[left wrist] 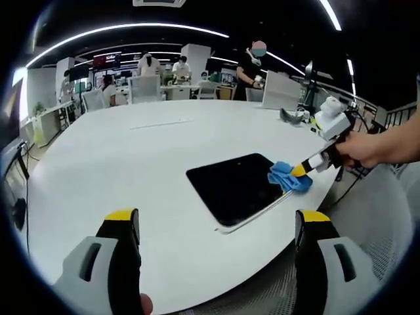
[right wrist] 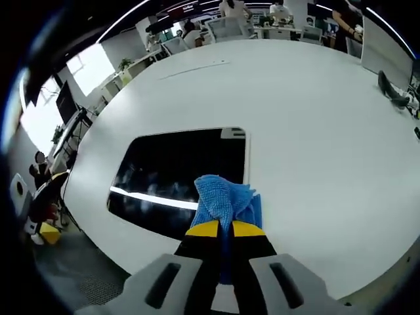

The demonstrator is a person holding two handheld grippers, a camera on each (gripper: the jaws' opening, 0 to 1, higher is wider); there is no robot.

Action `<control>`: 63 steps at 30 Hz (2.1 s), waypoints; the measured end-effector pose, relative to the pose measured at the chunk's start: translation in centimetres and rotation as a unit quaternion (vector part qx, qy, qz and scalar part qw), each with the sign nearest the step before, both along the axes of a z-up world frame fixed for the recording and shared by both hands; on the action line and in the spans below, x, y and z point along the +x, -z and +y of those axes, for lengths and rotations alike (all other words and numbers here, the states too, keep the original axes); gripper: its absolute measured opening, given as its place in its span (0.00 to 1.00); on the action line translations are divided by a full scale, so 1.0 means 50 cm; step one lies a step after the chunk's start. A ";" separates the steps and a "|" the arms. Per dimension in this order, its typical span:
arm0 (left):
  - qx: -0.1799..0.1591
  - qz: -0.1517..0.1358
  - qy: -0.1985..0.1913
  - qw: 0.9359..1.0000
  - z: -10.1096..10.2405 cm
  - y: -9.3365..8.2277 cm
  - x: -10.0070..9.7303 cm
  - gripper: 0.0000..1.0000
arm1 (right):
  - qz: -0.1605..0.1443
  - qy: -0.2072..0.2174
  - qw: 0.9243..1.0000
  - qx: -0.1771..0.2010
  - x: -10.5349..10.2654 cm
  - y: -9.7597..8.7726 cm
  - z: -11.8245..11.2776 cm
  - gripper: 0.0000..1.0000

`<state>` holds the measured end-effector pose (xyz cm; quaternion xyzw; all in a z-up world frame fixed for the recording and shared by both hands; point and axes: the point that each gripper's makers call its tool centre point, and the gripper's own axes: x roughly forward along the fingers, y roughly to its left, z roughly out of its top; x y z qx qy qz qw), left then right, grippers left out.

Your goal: Wipe the mirror surface with the cleaning cloth until all visible marks leave the cleaned area.

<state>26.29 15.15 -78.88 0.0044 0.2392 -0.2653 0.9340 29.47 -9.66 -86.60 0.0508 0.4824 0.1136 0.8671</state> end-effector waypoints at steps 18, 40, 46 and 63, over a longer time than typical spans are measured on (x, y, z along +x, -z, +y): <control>-0.012 0.001 -0.002 1.000 -0.002 -0.003 0.000 0.99 | -0.001 0.004 1.000 0.010 0.003 0.001 0.033 0.00; -0.016 0.004 -0.003 1.000 -0.004 -0.001 0.000 0.99 | 0.003 -0.018 0.999 0.039 0.010 -0.001 0.151 0.00; -0.017 0.006 -0.002 1.000 -0.004 0.000 -0.001 0.99 | 0.003 -0.026 0.999 0.042 0.011 -0.002 0.177 0.00; -0.015 0.014 0.005 1.000 -0.006 0.007 -0.006 0.99 | 0.005 -0.054 0.997 0.053 0.020 -0.003 0.272 0.00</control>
